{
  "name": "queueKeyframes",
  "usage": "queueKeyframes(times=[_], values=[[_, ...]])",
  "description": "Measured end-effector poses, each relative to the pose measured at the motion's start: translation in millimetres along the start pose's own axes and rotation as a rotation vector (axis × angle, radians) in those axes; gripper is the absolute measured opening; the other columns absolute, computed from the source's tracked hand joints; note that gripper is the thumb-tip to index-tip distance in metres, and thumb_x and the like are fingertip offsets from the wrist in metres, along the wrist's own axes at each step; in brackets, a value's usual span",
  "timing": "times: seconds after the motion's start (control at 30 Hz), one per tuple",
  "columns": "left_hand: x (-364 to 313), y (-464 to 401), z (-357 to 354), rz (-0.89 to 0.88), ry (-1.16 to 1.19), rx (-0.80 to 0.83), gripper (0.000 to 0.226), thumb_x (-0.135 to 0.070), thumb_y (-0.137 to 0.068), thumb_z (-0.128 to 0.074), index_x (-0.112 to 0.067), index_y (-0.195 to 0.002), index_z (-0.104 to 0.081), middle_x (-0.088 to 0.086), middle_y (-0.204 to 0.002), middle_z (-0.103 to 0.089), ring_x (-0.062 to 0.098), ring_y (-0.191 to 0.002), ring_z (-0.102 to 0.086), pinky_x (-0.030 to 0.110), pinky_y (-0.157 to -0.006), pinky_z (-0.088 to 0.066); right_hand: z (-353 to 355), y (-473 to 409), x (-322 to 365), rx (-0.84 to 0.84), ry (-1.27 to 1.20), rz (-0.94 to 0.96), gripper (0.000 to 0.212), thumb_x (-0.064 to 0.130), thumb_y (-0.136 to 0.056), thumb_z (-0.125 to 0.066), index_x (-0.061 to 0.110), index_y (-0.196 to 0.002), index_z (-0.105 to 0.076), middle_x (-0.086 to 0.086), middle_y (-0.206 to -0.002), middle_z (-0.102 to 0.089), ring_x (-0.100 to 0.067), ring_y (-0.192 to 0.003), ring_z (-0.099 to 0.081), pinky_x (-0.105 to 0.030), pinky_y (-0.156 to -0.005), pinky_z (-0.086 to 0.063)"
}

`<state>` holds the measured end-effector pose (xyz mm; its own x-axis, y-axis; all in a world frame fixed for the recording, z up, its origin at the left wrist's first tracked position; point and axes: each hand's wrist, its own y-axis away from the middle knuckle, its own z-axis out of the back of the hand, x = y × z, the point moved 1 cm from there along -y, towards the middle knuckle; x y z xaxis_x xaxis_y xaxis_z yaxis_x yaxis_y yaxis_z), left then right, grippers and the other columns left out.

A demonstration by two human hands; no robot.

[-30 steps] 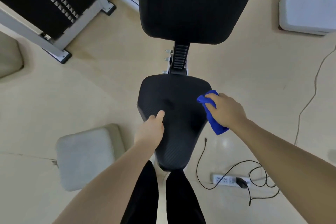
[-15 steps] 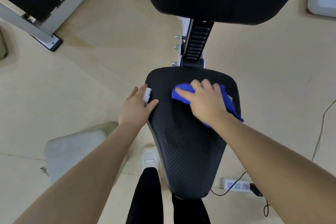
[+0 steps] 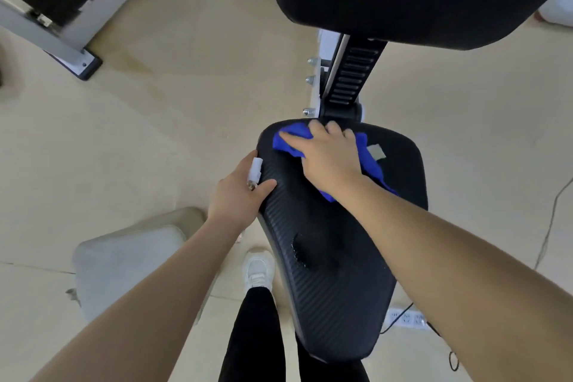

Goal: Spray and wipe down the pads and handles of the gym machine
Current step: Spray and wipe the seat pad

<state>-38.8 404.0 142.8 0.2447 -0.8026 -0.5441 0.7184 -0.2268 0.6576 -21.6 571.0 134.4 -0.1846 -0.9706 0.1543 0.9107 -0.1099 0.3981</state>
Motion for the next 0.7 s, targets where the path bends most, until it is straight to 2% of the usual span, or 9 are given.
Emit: queueKeyframes(times=[0.13, 0.2, 0.27, 0.33, 0.5, 0.6, 0.7], values=[[1, 1, 0, -0.002, 0.085, 0.006, 0.053, -0.033, -0.087, -0.058, -0.039, -0.135, -0.037, -0.008, -0.102, -0.059, 0.024, -0.080, -0.057, 0.039, -0.079, -0.052, 6, -18, 9, 0.041, 0.018, -0.056, 0.056, 0.018, -0.094, -0.035, 0.044, -0.143, -0.025, -0.005, -0.143, -0.034, -0.030, -0.117, -0.036, -0.044, -0.096, -0.029], [0, 1, 0, -0.010, 0.087, 0.012, 0.052, -0.033, -0.086, -0.059, -0.039, -0.134, -0.038, -0.006, -0.102, -0.061, 0.026, -0.082, -0.058, 0.042, -0.079, -0.053, 6, 7, 13, 0.055, 0.001, 0.007, 0.055, 0.021, -0.094, -0.037, 0.043, -0.143, -0.025, -0.005, -0.136, -0.038, -0.030, -0.113, -0.039, -0.043, -0.094, -0.031], [0, 1, -1, -0.011, 0.083, 0.012, 0.052, -0.032, -0.086, -0.059, -0.038, -0.133, -0.039, -0.004, -0.098, -0.064, 0.024, -0.075, -0.057, 0.042, -0.076, -0.053, 4, 37, 22, 0.067, 0.004, 0.089, 0.056, 0.024, -0.093, -0.039, 0.042, -0.143, -0.024, -0.005, -0.129, -0.041, -0.029, -0.108, -0.042, -0.042, -0.090, -0.033], [0, 1, -2, -0.010, 0.092, 0.002, 0.051, -0.032, -0.086, -0.058, -0.038, -0.133, -0.040, -0.004, -0.094, -0.064, 0.023, -0.073, -0.057, 0.041, -0.074, -0.053, 2, 35, 25, 0.058, 0.007, 0.104, 0.055, 0.024, -0.093, -0.039, 0.042, -0.143, -0.024, -0.004, -0.128, -0.041, -0.029, -0.107, -0.042, -0.042, -0.090, -0.033], [1, 2, -3, -0.003, 0.109, -0.012, 0.051, -0.033, -0.086, -0.058, -0.038, -0.133, -0.040, -0.005, -0.099, -0.062, 0.025, -0.083, -0.060, 0.042, -0.075, -0.054, 4, -30, 35, 0.006, 0.008, -0.001, 0.046, 0.017, -0.092, -0.041, 0.038, -0.133, -0.041, -0.004, -0.126, -0.046, -0.031, -0.113, -0.042, -0.042, -0.091, -0.032], [1, 0, -3, -0.001, 0.080, -0.003, 0.052, -0.034, -0.086, -0.057, -0.038, -0.134, -0.039, -0.004, -0.102, -0.062, 0.025, -0.085, -0.060, 0.043, -0.077, -0.054, 3, -28, 21, 0.015, 0.009, -0.041, 0.048, 0.020, -0.094, -0.039, 0.039, -0.137, -0.037, -0.007, -0.130, -0.045, -0.032, -0.114, -0.043, -0.043, -0.091, -0.034], [0, 0, -2, 0.009, 0.061, 0.007, 0.052, -0.036, -0.085, -0.057, -0.039, -0.134, -0.039, -0.002, -0.105, -0.063, 0.026, -0.084, -0.060, 0.043, -0.077, -0.054, 8, 1, -33, 0.000, 0.050, -0.241, 0.048, 0.024, -0.094, -0.040, 0.035, -0.140, -0.035, -0.012, -0.120, -0.051, -0.035, -0.105, -0.050, -0.043, -0.086, -0.037]])
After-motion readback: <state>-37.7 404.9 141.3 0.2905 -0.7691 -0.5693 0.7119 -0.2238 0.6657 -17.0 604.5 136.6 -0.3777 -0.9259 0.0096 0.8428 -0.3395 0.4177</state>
